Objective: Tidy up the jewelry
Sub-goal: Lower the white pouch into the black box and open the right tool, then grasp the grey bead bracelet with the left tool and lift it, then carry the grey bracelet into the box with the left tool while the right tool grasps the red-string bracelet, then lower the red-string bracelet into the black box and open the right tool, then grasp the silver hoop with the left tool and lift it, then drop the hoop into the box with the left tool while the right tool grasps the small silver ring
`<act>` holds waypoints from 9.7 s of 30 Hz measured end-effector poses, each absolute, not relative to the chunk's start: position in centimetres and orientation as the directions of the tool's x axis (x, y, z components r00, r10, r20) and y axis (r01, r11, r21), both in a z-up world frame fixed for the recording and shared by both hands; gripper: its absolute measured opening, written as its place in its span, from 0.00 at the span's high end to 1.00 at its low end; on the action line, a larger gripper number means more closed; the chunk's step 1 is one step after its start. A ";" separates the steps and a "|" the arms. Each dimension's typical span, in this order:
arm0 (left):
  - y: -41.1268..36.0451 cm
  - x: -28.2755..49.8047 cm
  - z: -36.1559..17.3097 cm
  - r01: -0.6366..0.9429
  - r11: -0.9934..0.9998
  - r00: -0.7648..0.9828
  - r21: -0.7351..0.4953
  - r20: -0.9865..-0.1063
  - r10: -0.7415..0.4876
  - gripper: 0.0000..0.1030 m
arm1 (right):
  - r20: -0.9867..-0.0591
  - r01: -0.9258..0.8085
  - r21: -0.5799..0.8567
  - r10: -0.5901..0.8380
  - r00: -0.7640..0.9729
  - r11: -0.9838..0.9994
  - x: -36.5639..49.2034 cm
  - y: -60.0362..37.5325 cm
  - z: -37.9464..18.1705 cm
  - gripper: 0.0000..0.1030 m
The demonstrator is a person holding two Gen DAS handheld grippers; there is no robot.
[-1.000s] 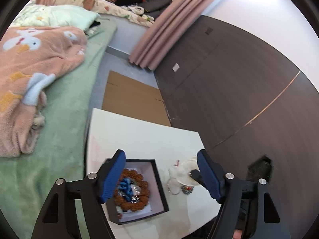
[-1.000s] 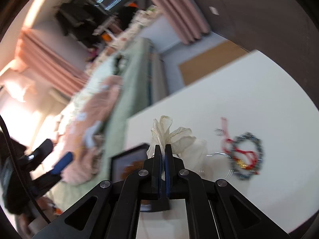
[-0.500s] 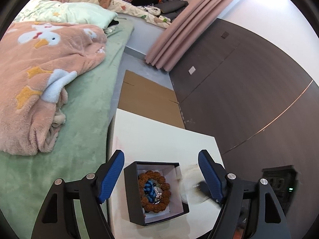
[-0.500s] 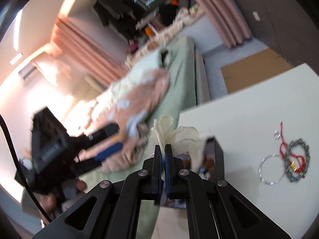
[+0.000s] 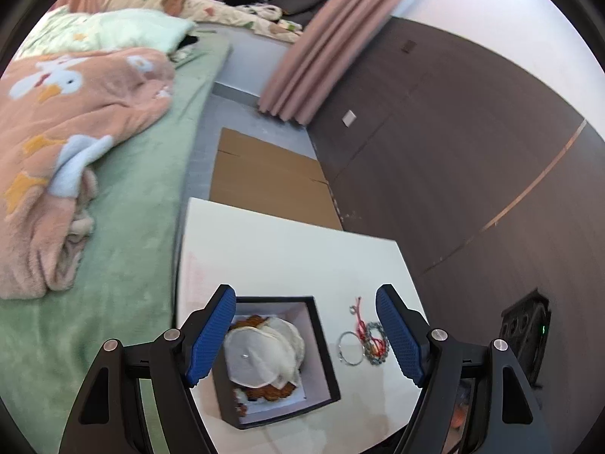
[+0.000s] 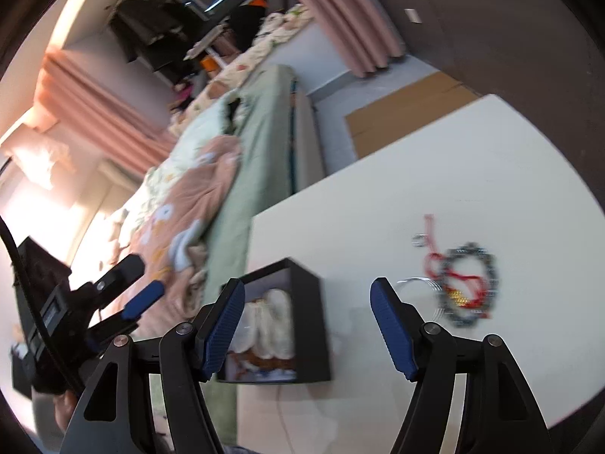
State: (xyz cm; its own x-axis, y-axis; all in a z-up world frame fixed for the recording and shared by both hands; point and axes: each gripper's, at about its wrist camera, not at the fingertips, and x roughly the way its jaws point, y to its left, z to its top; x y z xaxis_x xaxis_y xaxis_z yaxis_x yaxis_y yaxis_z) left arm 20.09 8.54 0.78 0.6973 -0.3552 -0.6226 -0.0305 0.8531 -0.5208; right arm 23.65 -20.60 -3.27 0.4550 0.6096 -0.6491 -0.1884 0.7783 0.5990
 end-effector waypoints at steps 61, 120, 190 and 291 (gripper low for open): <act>-10.7 24.7 -5.8 0.217 0.923 0.515 -0.319 -0.766 -0.386 0.91 | -0.791 0.119 0.554 0.476 0.385 0.824 26.3 -32.9 -7.7 0.33; 6.4 20.3 0.6 -0.038 0.862 0.667 -0.505 -0.655 -0.355 0.26 | -0.818 -0.042 0.421 0.399 0.414 0.906 25.9 -23.2 -7.1 0.91; -8.5 23.9 -7.4 0.034 0.979 0.400 -0.203 -0.895 -0.199 0.70 | -0.685 0.045 0.637 0.539 0.491 0.769 24.9 -34.2 -4.9 0.31; 7.8 22.8 -3.2 -0.107 0.841 0.576 -0.531 -0.723 -0.383 0.37 | -0.913 -0.099 0.157 0.183 0.365 0.983 31.8 -19.0 -9.8 0.88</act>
